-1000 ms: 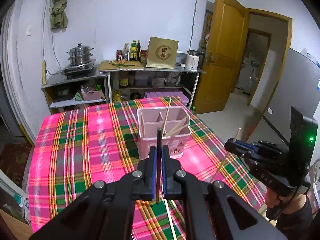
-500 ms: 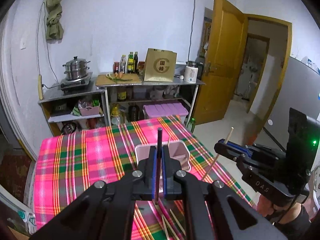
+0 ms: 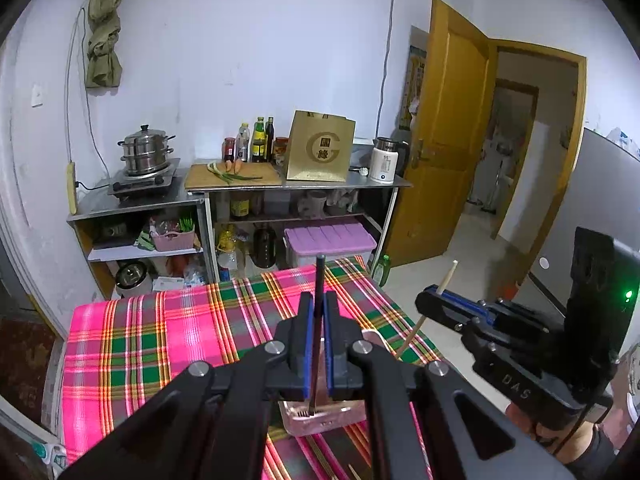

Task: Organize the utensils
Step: 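Lower the chopsticks into the basket and open both tools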

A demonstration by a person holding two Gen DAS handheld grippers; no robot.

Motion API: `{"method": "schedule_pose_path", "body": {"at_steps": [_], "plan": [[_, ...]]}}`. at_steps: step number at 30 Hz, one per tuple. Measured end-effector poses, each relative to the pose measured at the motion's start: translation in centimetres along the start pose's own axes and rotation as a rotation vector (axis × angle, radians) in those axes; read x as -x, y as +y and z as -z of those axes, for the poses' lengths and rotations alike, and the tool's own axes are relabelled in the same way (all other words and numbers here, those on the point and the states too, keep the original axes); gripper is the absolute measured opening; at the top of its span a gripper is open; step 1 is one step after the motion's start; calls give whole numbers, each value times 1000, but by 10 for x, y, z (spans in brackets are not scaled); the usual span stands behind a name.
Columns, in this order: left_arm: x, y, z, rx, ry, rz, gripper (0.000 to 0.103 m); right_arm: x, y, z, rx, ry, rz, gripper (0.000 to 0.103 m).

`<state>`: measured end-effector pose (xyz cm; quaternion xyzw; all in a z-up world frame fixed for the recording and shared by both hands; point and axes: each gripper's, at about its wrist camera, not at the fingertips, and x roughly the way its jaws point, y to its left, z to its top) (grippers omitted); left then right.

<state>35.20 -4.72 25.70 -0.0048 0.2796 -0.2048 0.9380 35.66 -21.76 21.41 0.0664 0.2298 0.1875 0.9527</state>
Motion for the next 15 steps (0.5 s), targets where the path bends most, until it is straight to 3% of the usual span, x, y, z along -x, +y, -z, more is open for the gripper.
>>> {"method": "schedule_pose_path", "body": {"at_steps": [15], "plan": [[-67, 15, 33, -1, 89, -7, 5, -67, -7, 37, -2, 87, 30, 6]]}}
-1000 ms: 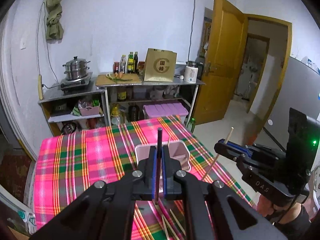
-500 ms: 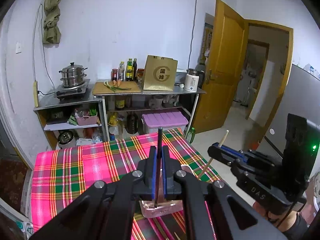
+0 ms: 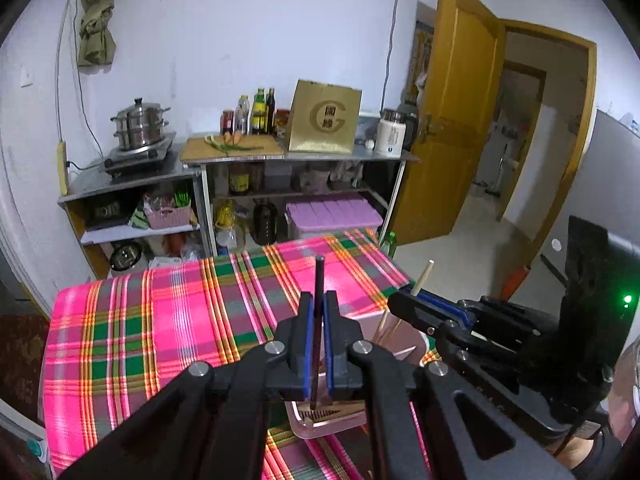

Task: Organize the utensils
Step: 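Lower the chopsticks into the basket and open both tools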

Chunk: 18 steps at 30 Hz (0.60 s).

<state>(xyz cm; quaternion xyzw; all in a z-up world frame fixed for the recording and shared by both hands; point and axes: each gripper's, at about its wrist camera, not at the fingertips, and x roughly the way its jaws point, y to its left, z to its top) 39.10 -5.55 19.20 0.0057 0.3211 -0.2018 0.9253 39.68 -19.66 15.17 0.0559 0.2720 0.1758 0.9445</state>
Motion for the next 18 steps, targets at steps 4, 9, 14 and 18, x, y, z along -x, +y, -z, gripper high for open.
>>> {"method": "schedule_pose_path", "body": {"at_steps": [4, 9, 14, 18], "plan": [[-11, 1, 9, -2, 29, -12, 5, -8, -1, 9, 12, 33, 12, 6], [-19, 3, 16, 5, 55, -24, 6, -19, -4, 19, 20, 84, 25, 6], [-20, 4, 19, 6, 61, -28, 6, -24, -6, 25, 25, 124, 30, 6], [-18, 3, 20, 6, 68, -40, 10, -21, -9, 26, 22, 130, 34, 16]]}}
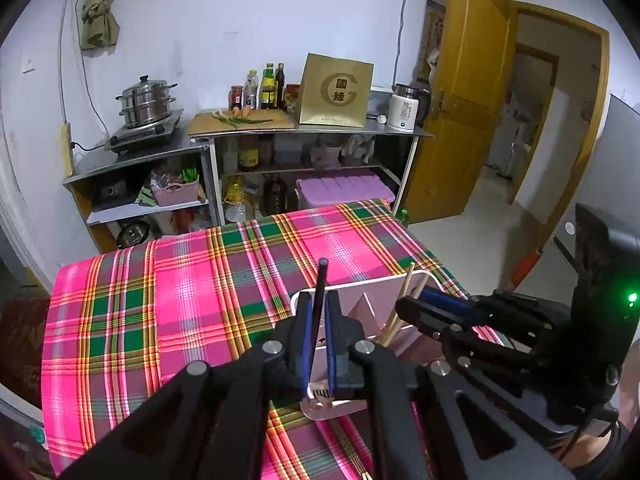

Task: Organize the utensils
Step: 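Lower the chopsticks into the basket and open both tools, then move both tools back down to the remaining chopsticks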

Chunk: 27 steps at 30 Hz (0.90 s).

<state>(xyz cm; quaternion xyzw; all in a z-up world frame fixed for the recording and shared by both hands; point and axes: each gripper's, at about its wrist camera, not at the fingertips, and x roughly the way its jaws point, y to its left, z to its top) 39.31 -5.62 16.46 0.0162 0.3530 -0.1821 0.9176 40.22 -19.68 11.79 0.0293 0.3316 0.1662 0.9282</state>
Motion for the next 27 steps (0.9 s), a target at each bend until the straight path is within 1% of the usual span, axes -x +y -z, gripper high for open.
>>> {"method": "schedule_pose_path", "body": {"at_steps": [1, 3, 8, 11, 15, 19, 22, 27], "plan": [[2, 0, 1, 0, -4, 1, 11, 1, 0, -1, -2, -3, -2, 17], [7, 0, 2, 1, -15, 0, 18, 8, -1, 0, -3, -15, -3, 17], [30, 0, 6, 3, -50, 7, 22, 28, -2, 1, -12, -43, 5, 18], [43, -1, 11, 3, -70, 11, 23, 45, -3, 4, -14, -68, 11, 18], [68, -2, 28, -2, -100, 15, 24, 70, 1, 17, -13, -98, 4, 18], [90, 0, 55, 20, -130, 21, 24, 97, 6, 37, -5, -122, 0, 18], [104, 2, 86, 20, -147, -1, 24, 116, 11, 58, -4, -137, -18, 18], [117, 5, 136, 48, -146, -17, 24, 140, 17, 100, 1, -139, -35, 18]]}}
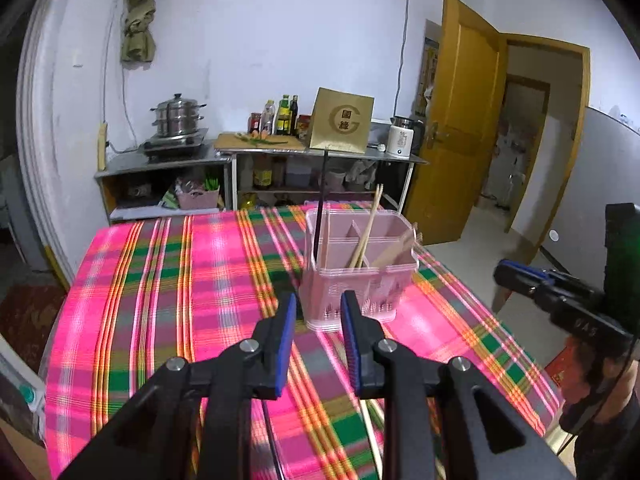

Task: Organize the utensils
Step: 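Move both tools back down to the remaining chopsticks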

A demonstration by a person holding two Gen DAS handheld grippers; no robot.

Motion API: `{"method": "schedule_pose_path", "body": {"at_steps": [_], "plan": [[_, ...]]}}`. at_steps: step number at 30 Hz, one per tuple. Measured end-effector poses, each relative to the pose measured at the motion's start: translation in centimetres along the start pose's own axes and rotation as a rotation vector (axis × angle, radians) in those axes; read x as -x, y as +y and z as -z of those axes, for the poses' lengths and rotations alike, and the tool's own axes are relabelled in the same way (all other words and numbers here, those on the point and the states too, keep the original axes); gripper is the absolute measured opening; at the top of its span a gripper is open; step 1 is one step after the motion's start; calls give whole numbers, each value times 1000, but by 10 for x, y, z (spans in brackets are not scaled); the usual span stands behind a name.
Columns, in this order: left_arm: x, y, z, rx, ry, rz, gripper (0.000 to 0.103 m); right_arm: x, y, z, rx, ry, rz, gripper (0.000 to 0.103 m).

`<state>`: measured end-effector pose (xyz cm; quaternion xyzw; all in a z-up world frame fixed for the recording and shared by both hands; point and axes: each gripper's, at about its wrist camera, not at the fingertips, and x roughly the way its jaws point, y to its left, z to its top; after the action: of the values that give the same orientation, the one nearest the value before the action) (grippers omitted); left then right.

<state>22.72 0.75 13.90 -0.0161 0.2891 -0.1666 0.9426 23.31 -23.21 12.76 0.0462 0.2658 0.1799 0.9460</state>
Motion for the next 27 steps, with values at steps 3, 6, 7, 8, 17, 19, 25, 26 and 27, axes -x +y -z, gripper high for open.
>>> {"method": "schedule_pose_path", "body": {"at_steps": [3, 6, 7, 8, 17, 19, 25, 26, 27], "plan": [[10, -1, 23, 8, 6, -7, 24, 13, 4, 24, -4, 14, -9, 18], [18, -5, 45, 9, 10, -6, 24, 21, 9, 42, 5, 27, 0, 18], [21, -6, 52, 11, 12, -8, 24, 24, 10, 50, 4, 34, -3, 18], [23, -7, 59, 12, 15, -11, 24, 25, 11, 54, 5, 39, -5, 18], [34, -10, 112, 43, 56, -23, 24, 34, 10, 99, -25, 88, 0, 18], [34, -9, 119, 40, 65, -37, 24, 33, 7, 105, -37, 101, 1, 18], [28, -7, 133, 46, 104, -42, 24, 29, 8, 114, -48, 124, 2, 18], [26, -6, 134, 46, 110, -43, 24, 28, 9, 114, -47, 125, 2, 18], [24, -6, 135, 47, 114, -43, 24, 26, 10, 115, -45, 129, -2, 18]]}}
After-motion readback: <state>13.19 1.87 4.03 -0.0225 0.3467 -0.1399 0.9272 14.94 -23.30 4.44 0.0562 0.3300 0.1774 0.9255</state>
